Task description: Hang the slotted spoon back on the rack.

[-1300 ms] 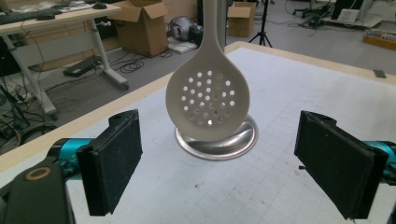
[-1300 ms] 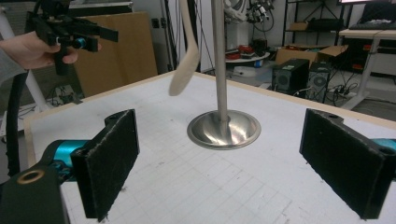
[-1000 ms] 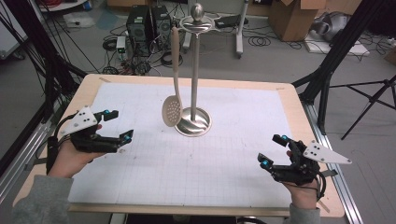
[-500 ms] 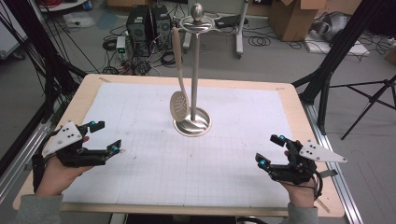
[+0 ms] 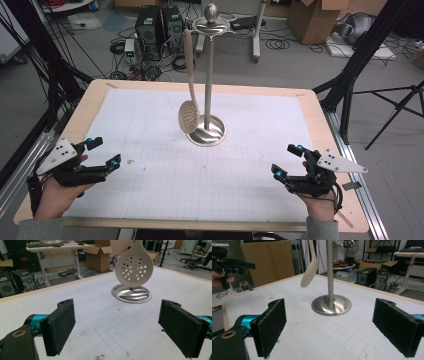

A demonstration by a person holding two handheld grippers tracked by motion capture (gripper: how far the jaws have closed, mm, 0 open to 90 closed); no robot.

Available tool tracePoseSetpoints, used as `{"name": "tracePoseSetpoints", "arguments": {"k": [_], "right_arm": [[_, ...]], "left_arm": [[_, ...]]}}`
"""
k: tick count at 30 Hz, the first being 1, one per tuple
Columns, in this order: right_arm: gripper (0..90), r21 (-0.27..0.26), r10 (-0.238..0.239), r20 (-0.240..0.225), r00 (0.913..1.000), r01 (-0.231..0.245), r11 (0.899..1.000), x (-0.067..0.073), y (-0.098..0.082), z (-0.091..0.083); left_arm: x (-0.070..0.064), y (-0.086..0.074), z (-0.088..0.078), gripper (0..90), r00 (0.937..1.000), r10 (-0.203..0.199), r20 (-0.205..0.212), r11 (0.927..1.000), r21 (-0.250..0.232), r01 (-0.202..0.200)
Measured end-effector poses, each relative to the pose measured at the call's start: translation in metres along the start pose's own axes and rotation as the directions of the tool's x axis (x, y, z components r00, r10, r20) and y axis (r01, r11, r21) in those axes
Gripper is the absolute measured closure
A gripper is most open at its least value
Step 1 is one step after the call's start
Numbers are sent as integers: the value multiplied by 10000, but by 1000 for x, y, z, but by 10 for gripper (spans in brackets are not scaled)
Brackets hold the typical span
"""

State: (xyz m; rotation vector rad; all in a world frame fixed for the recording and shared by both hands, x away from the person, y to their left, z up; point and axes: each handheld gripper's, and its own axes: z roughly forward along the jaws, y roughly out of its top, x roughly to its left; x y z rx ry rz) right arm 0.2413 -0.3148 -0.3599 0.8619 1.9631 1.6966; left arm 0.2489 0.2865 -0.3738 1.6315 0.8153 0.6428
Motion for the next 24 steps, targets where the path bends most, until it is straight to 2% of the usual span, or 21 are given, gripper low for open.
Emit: {"name": "tracePoseSetpoints", "arguments": {"k": [7,14,17,24], "right_arm": [[108,-7,-59,8,10000,59,10000,1,0,1],[108,52,-76,18,10000,76,10000,2,0,2],[108,43,-131,52,9999,131,9999,0,-1,2],[108,-55,-7,328,9995,9,10000,-3,-2,-3]], "left_arm": [[-3,-5,-10,142,9985,261,-486,9997,-13,-261],[-5,-10,-18,141,9968,286,-742,9993,-202,-302],[-3,-14,-19,141,9959,243,-873,9996,-142,-256],[-3,-23,-24,140,9933,164,-1140,9992,-357,-205]]}}
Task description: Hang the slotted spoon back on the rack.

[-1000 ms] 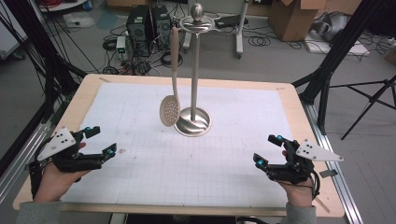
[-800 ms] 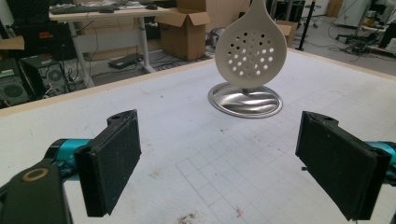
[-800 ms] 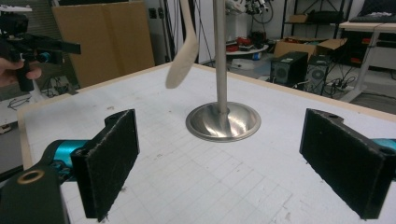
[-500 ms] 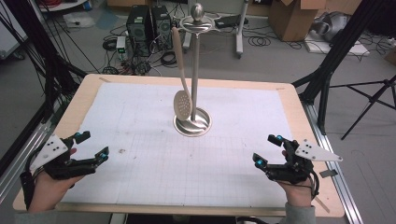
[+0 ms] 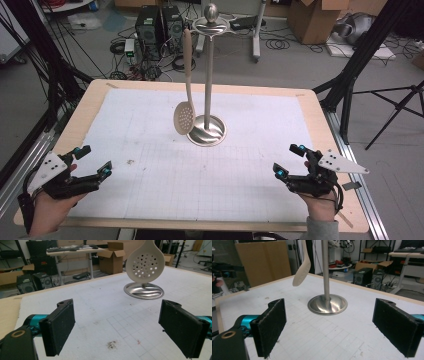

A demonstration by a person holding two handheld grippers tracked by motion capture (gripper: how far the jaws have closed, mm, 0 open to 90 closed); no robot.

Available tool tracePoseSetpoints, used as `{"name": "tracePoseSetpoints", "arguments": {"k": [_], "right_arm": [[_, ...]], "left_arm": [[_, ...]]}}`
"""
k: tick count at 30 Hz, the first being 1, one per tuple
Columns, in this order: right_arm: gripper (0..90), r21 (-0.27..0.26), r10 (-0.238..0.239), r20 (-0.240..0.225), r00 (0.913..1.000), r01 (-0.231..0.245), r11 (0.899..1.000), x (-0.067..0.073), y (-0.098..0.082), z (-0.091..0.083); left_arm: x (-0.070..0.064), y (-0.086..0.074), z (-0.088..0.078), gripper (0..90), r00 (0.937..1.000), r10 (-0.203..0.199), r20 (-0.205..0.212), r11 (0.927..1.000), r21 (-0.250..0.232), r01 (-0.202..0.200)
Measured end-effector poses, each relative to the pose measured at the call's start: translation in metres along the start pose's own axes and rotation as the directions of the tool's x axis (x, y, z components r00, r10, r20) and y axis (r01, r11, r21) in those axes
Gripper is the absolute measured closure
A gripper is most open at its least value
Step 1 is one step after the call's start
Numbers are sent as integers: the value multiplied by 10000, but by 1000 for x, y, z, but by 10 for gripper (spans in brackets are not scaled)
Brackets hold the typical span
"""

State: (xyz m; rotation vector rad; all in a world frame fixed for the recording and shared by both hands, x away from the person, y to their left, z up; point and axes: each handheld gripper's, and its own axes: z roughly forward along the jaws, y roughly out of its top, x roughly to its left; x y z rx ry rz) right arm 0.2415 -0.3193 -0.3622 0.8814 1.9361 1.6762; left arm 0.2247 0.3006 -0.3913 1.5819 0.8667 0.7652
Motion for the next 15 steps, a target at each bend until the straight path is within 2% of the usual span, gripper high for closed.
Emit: {"name": "tracePoseSetpoints", "arguments": {"k": [3,9,15], "right_arm": [[108,-52,46,107,9999,-46,10000,-2,-1,-3],[108,-200,103,336,9994,-96,9998,-5,-2,-8],[108,-296,172,487,9987,-158,9994,-7,-4,-11]], "left_arm": [[-1,-4,-2,139,9999,-92,-86,9999,-97,92],[0,-8,2,139,9998,-128,-145,9998,174,130],[-3,-9,2,139,9999,-76,-75,9998,170,78]]}}
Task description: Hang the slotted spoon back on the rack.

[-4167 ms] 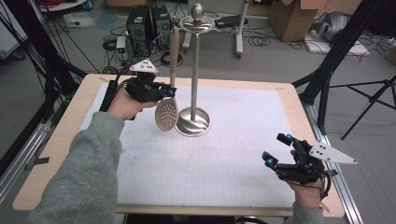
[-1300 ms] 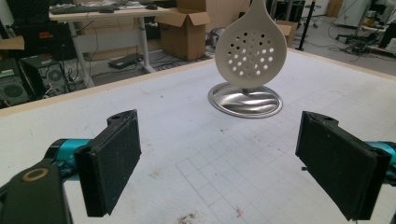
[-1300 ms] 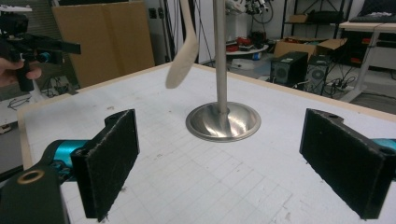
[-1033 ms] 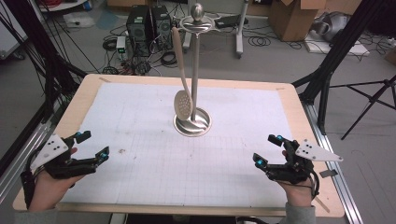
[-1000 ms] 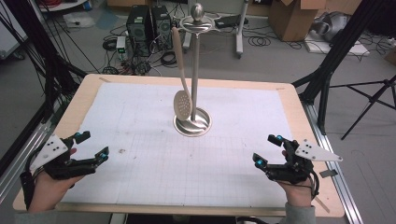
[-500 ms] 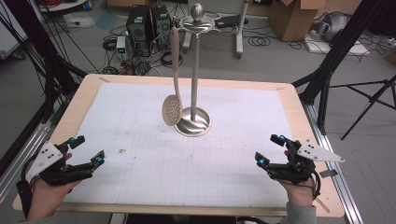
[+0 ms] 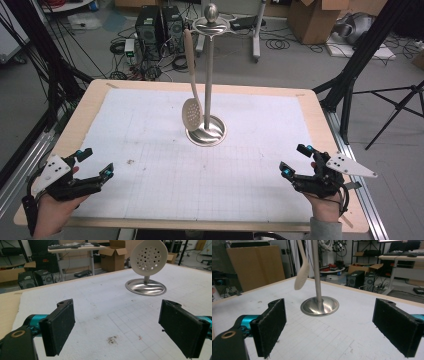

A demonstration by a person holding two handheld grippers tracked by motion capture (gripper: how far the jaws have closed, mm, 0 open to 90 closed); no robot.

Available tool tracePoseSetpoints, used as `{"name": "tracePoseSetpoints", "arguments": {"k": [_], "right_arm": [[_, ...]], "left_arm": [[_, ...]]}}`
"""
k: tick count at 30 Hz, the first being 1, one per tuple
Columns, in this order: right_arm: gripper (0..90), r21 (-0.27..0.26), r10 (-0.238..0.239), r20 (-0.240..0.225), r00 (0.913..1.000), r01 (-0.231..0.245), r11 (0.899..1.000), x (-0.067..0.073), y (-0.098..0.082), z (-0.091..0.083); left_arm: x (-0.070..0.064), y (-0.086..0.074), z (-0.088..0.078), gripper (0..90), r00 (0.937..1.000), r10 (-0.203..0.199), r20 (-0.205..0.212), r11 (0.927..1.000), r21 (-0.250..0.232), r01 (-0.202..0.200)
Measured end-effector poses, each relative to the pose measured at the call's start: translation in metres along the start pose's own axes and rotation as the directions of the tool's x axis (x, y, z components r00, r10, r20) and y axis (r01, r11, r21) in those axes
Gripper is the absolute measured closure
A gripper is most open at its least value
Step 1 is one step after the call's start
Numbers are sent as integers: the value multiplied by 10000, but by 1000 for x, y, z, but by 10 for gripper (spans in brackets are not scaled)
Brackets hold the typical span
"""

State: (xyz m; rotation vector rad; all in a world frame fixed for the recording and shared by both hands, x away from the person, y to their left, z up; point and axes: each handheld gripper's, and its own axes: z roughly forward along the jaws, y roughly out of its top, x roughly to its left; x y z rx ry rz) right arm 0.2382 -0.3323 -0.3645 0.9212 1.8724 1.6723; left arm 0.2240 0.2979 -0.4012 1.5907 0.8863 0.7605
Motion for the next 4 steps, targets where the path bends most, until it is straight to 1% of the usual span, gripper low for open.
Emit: {"name": "tracePoseSetpoints", "arguments": {"k": [4], "right_arm": [[108,41,31,-14,10000,-31,10000,0,-2,0]], "left_arm": [[-1,-2,1,139,10000,73,-15,9999,111,-73]]}}
